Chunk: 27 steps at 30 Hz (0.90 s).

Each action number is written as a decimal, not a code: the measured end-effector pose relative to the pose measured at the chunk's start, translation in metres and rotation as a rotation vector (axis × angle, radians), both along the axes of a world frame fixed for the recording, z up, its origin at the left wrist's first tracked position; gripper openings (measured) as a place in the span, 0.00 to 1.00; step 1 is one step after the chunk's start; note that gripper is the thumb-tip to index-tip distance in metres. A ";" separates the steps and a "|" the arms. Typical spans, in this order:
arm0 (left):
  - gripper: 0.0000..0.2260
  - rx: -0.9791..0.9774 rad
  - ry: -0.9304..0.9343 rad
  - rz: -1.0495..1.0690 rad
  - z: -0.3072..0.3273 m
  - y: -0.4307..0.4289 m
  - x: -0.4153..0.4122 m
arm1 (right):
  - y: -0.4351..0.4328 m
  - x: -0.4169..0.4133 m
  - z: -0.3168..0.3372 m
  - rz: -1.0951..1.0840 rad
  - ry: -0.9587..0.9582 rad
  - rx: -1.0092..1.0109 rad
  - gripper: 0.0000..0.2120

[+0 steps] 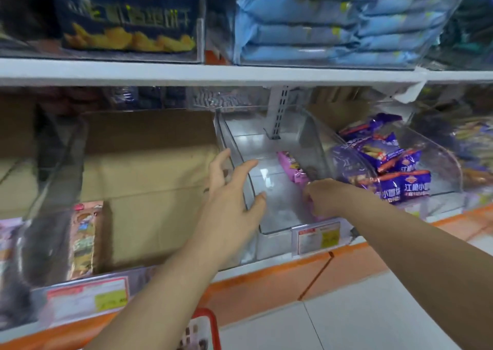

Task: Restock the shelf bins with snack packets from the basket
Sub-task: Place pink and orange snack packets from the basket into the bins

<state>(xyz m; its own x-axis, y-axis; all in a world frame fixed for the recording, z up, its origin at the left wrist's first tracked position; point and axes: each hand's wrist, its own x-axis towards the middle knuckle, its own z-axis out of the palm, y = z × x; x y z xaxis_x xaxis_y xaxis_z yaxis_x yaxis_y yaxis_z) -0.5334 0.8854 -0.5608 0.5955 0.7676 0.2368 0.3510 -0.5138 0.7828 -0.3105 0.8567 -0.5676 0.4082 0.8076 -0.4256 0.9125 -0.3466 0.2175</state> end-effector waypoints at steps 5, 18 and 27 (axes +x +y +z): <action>0.22 0.005 0.014 0.026 -0.001 -0.002 0.001 | -0.007 -0.004 0.005 -0.050 -0.029 0.033 0.16; 0.17 0.302 0.050 0.025 -0.001 -0.046 -0.042 | -0.096 -0.116 0.041 0.152 0.222 1.025 0.10; 0.12 0.287 0.223 0.145 -0.053 -0.104 -0.186 | -0.153 -0.211 -0.016 0.209 0.473 0.809 0.07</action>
<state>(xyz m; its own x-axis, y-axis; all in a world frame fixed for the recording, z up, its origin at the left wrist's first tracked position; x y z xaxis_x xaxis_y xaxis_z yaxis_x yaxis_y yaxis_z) -0.7193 0.7816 -0.6136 0.5467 0.7690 0.3314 0.5814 -0.6334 0.5106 -0.5210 0.7035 -0.5835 0.1518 0.9661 0.2090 0.9048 -0.0507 -0.4228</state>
